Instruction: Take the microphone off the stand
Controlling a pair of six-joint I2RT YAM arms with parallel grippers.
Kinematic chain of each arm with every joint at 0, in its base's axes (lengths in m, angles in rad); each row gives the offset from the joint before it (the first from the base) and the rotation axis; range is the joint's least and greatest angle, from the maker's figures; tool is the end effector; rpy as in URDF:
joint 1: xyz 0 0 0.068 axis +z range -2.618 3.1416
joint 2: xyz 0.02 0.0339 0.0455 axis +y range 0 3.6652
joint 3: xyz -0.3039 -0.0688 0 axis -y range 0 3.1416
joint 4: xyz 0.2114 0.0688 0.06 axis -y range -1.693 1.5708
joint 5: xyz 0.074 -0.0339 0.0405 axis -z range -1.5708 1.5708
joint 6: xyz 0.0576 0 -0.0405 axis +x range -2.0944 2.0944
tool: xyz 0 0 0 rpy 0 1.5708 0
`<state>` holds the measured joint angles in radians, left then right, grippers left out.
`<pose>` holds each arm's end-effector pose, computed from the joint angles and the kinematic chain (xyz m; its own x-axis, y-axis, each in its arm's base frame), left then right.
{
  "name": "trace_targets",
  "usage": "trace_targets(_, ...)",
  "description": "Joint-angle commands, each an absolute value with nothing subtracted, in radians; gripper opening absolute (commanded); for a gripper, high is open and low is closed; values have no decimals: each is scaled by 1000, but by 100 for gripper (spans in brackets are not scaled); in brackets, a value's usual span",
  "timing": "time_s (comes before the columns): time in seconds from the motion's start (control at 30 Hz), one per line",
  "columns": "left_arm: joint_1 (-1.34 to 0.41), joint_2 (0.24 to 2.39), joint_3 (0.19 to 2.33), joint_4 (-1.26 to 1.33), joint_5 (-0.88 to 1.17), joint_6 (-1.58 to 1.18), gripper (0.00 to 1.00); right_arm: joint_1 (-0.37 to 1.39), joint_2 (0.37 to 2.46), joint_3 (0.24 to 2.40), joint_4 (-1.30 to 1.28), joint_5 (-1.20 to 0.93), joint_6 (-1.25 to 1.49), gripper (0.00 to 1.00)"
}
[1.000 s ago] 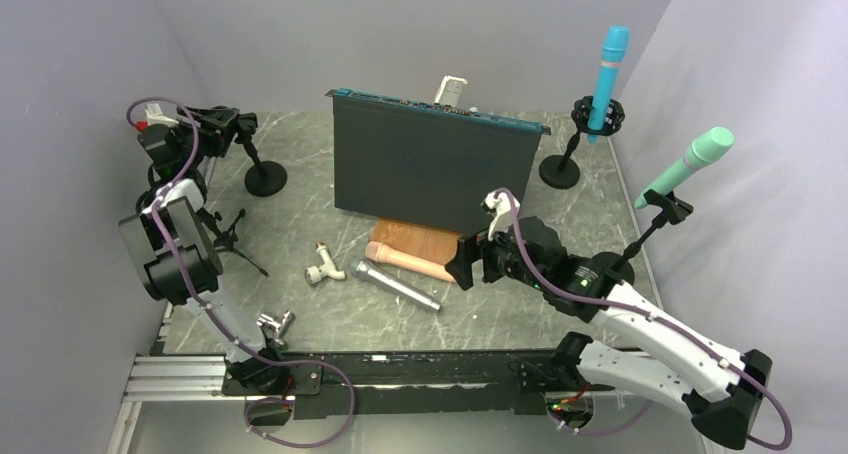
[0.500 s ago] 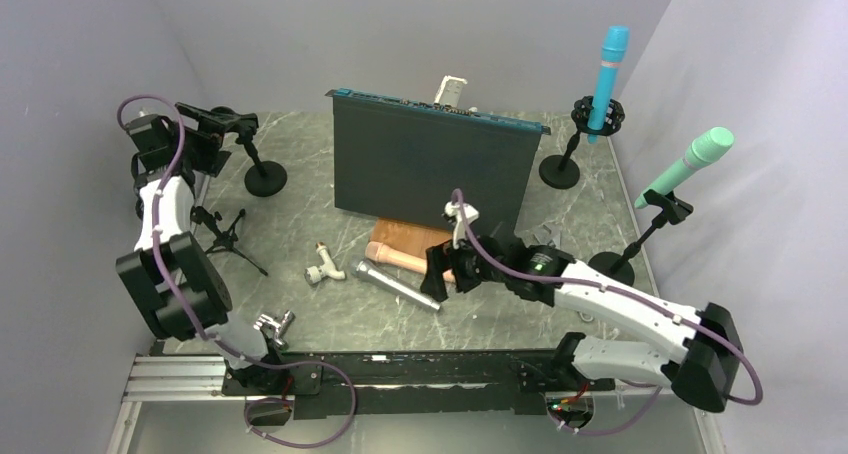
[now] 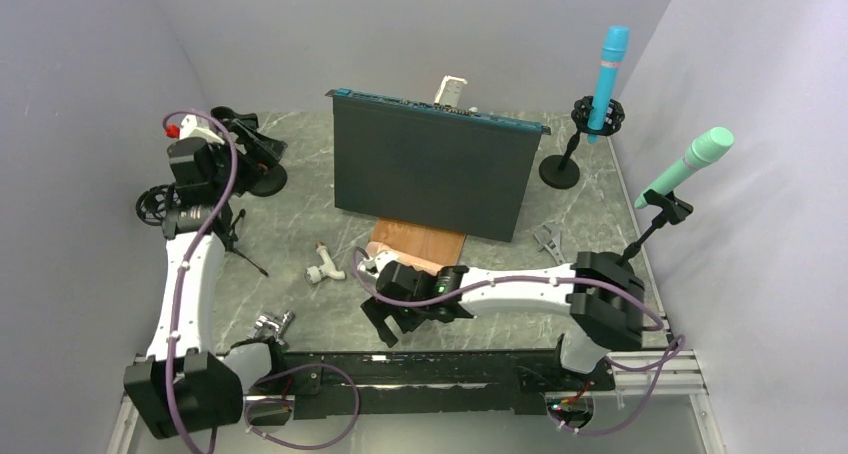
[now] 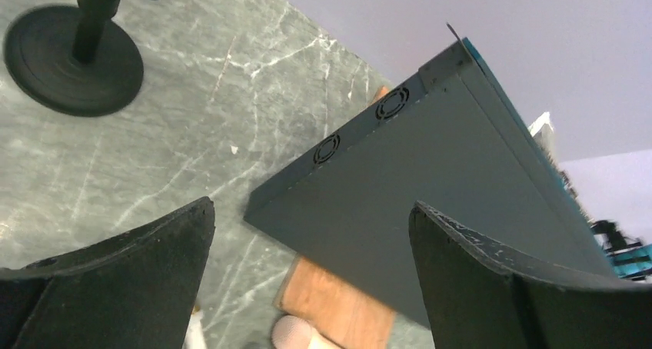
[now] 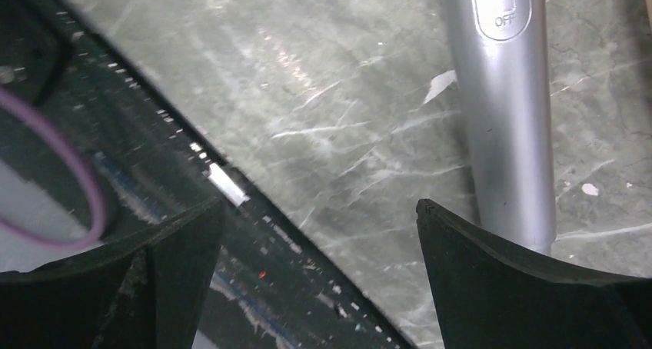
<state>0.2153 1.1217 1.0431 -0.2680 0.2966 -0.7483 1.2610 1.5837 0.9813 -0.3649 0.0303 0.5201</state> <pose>0.2233 0.0316 0.3866 -0.2869 -0.7288 -0.6217 -0.1787 0.6783 -0.7127 0.0952 0.2916 0.2387 -0.6883 -0.5209 -0.5049 -0.6968 0.6683 0.2604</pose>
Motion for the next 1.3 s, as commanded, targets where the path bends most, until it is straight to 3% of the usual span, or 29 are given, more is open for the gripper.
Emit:
trace_targets(0.0,145,1045,976,-205,176,-540,99,1273,1655,1039,-377,160,525,97)
trace_targets(0.6,42,917,866,-117,155,-405,99,1266,1751,1107,-476,355,605,100)
trace_targets(0.8,10,902,862,-130,65,-409,99,1244,1725,1130,-516,344,575,100)
trace_targets(1.27,7,891,865,-124,96,-382,99,1247,1563,1196,-624,372,597,100)
